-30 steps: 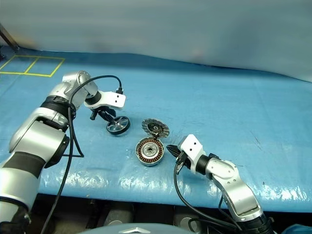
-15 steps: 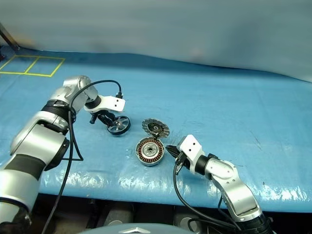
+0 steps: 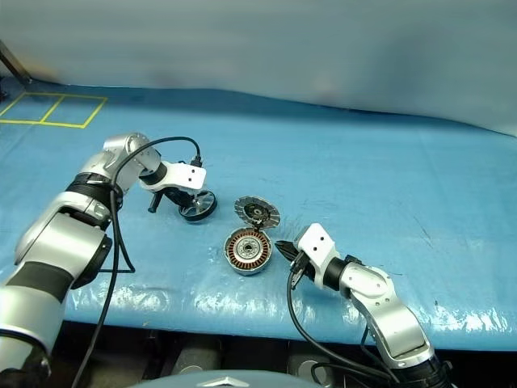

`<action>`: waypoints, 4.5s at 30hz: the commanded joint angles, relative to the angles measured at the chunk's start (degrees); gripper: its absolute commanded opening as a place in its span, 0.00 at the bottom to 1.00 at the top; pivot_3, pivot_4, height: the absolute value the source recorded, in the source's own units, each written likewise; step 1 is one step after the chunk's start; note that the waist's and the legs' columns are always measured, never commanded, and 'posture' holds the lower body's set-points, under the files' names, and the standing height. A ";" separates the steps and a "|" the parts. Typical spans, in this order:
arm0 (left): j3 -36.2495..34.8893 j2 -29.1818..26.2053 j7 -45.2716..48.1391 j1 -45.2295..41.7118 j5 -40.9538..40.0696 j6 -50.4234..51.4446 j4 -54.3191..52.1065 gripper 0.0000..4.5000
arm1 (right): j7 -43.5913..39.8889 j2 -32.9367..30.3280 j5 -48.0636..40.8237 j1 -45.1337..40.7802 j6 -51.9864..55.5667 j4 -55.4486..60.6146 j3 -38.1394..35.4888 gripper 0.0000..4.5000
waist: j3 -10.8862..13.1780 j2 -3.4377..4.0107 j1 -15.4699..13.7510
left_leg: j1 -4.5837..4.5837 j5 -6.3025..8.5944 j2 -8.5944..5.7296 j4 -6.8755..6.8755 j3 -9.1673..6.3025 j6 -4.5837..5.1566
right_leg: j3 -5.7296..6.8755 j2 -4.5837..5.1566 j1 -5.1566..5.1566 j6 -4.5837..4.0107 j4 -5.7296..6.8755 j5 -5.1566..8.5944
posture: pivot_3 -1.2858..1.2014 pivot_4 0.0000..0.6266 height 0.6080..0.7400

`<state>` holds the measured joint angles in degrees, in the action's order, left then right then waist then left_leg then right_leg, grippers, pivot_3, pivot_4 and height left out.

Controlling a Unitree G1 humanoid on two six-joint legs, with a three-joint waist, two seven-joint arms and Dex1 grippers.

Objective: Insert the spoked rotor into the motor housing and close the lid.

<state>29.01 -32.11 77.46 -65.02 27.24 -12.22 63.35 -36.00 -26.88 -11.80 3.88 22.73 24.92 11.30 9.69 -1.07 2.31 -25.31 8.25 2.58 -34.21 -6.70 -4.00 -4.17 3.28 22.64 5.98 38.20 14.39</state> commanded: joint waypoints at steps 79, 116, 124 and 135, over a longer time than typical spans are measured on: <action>-7.09 -2.25 6.64 21.80 -26.93 10.89 -45.87 1.00 | 0.31 3.40 -0.21 3.35 -9.04 -10.40 -1.60 0.00 | 0.01 0.12 -0.11 | 0.62 -0.08 0.05 0.19 0.11 0.03 | -0.03 0.02 -0.58 -0.51 -0.09 0.28 | 0.52 0.24 1.00; -27.61 -2.30 -24.08 63.94 -39.81 21.90 -72.34 1.00 | -8.14 11.04 -2.17 -26.28 -7.13 -22.55 1.56 0.00 | 0.12 0.31 0.10 | 0.62 -0.08 0.07 0.44 0.19 0.03 | -0.03 0.08 -0.43 -0.55 -0.20 0.28 | 0.52 0.24 1.00; -28.95 -2.48 -26.57 67.25 -40.70 22.03 -74.04 1.00 | -18.30 4.87 -1.24 -23.67 -6.87 -17.25 7.77 0.00 | 0.13 0.33 -0.04 | 0.62 -0.08 0.07 0.50 0.20 0.02 | -0.03 0.09 -0.37 -0.57 -0.23 0.30 | 0.52 0.24 1.00; -27.03 -1.19 -27.48 66.24 -40.54 22.26 -73.80 1.00 | -13.51 3.47 6.98 -17.89 -8.94 -18.55 12.92 0.00 | 0.09 0.28 -0.03 | 0.66 -0.06 0.07 0.49 0.26 -0.01 | -0.03 0.12 -0.13 -0.59 -0.24 0.30 | 0.52 0.24 1.00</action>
<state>1.81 -33.72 50.07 1.95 -12.44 9.97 -8.23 -50.49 -23.63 -6.82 -15.24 13.65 7.56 22.74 9.78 -0.79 2.28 -24.64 8.20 2.65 -33.73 -6.45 -4.01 -4.20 3.41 22.51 5.39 37.95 14.69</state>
